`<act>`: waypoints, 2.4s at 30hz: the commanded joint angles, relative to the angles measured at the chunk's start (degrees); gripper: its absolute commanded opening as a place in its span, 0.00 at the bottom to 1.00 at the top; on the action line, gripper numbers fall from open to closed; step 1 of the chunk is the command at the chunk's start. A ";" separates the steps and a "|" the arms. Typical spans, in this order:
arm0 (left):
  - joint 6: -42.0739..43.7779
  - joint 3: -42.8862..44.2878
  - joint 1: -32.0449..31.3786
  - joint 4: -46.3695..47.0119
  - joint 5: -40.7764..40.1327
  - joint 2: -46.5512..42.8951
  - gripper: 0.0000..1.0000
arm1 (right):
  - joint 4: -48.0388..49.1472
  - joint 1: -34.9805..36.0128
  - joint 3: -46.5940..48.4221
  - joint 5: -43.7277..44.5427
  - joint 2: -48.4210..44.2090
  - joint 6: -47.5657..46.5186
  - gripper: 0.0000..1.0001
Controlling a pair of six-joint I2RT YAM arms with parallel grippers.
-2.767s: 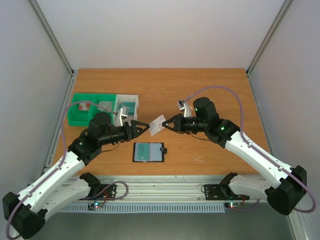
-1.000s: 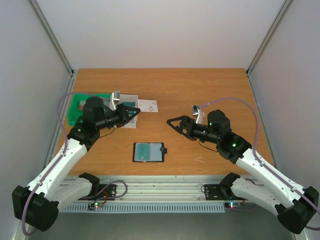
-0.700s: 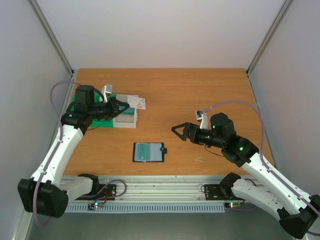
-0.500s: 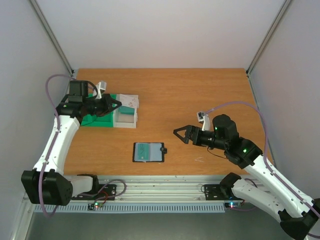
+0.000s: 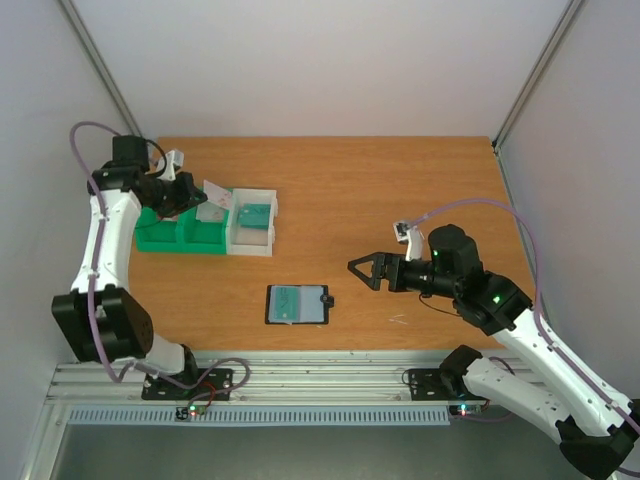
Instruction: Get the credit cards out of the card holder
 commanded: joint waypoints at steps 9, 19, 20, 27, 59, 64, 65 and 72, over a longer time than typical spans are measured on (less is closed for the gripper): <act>8.35 8.86 1.64 -6.02 -12.64 14.09 0.00 | -1.69 0.05 1.61 0.27 1.91 -2.36 0.99; 7.22 9.52 1.58 -0.16 -10.88 21.90 0.01 | -1.20 0.04 2.27 1.07 3.56 -2.01 0.99; 7.10 9.49 1.59 0.50 -10.76 22.48 0.00 | -0.94 -0.01 2.10 1.22 3.64 -1.88 0.98; 6.33 11.59 1.58 2.31 -9.81 26.23 0.01 | -0.38 0.04 1.59 1.79 4.14 -1.47 0.98; -3.45 8.69 1.56 2.50 -5.89 21.51 0.55 | -4.07 0.00 2.61 3.61 9.05 2.05 0.98; -3.05 5.45 1.49 -0.25 -5.26 15.53 0.73 | -4.12 0.09 2.42 2.72 10.41 2.32 0.98; -3.05 4.79 1.42 -0.53 -5.14 14.23 0.89 | -4.04 0.06 2.37 2.65 10.62 2.43 0.99; -4.85 0.31 -0.65 -1.64 -0.73 3.89 0.99 | -2.60 0.06 2.40 0.05 14.47 3.32 0.98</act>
